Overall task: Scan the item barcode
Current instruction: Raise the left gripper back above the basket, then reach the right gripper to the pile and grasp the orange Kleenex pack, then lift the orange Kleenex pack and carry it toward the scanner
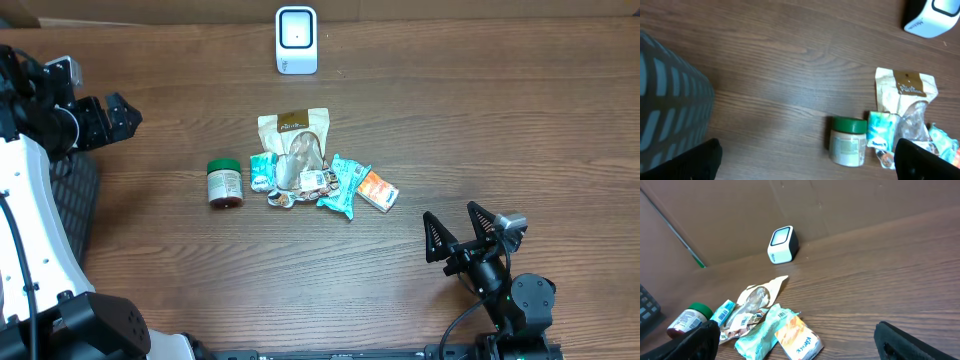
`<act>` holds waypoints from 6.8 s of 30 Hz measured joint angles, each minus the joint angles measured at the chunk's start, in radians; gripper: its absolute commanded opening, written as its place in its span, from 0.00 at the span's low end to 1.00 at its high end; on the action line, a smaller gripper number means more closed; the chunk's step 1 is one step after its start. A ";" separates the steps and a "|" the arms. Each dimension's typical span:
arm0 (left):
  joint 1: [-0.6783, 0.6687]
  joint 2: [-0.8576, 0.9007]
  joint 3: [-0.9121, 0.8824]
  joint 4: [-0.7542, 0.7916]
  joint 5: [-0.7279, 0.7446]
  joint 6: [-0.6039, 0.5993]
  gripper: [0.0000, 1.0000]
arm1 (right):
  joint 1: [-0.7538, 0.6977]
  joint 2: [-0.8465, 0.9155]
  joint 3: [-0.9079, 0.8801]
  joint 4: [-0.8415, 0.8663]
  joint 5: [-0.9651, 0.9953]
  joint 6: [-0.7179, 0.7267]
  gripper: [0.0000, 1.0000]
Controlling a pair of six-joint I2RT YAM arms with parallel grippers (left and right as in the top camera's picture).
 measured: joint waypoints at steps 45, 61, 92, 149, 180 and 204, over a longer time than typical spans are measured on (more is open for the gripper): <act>0.044 -0.112 0.004 0.092 0.062 -0.096 1.00 | 0.038 1.115 1.021 -0.703 -0.332 -0.168 0.45; 0.044 -0.112 0.004 0.092 0.062 -0.096 1.00 | 0.394 1.521 1.022 -0.672 -0.034 0.209 0.08; 0.044 -0.112 0.004 0.092 0.062 -0.096 1.00 | 0.292 1.643 0.999 -0.465 0.410 0.399 0.15; 0.044 -0.112 0.004 0.092 0.061 -0.096 1.00 | 0.200 1.719 1.307 -0.885 0.068 0.103 0.47; 0.044 -0.113 0.004 0.093 0.062 -0.096 0.99 | -0.058 1.697 0.905 -0.434 -0.209 -0.047 0.29; 0.044 -0.113 0.004 0.092 0.062 -0.096 1.00 | -0.070 1.553 0.868 -0.068 -0.889 0.129 0.04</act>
